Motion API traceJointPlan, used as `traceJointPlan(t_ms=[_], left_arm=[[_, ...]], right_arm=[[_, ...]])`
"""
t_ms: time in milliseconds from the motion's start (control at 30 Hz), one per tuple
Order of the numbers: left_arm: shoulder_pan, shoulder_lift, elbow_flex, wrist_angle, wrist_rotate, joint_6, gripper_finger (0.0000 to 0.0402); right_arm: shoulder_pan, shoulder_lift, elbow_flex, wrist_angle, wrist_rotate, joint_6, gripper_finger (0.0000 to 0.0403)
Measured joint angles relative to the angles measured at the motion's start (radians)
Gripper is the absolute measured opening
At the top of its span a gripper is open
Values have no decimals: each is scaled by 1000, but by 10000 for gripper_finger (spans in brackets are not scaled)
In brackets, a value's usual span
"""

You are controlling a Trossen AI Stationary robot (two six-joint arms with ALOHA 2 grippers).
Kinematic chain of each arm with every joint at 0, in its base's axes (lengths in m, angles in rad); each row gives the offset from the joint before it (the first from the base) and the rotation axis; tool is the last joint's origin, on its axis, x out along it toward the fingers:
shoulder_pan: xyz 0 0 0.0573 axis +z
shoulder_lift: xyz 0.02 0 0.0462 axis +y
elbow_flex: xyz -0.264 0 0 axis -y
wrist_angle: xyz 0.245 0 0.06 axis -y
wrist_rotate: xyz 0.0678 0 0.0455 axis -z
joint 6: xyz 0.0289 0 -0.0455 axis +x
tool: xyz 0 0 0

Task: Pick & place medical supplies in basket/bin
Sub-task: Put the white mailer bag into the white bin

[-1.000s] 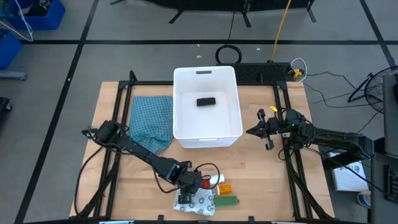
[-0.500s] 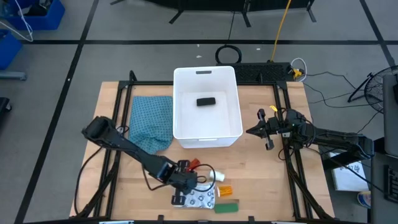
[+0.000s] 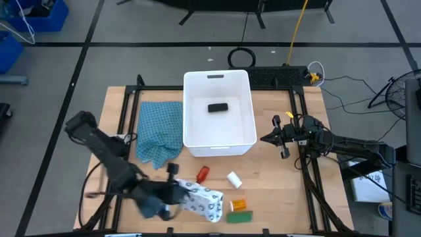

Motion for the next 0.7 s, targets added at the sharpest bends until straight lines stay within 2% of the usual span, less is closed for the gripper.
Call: traceJointPlan(t_ms=[100, 200, 267, 400, 533, 700], left_arm=[[-35, -83, -27, 29, -71, 104, 2], [-39, -169, -81, 154, -86, 296, 3], [-32, -235, -130, 230, -83, 426, 3], [23, -390, -266, 391, -8, 614, 3], [91, -595, -407, 474, 46, 672, 2], [150, -885, -576, 498, 13, 626, 2]], right_arm=[[0, 0, 0, 0, 0, -2, 0], [0, 0, 0, 2, 0, -2, 0], [0, 0, 0, 3, 0, -2, 0], [0, 0, 0, 1, 0, -1, 0], [0, 0, 0, 0, 0, -2, 0], [0, 0, 0, 0, -2, 0, 0]])
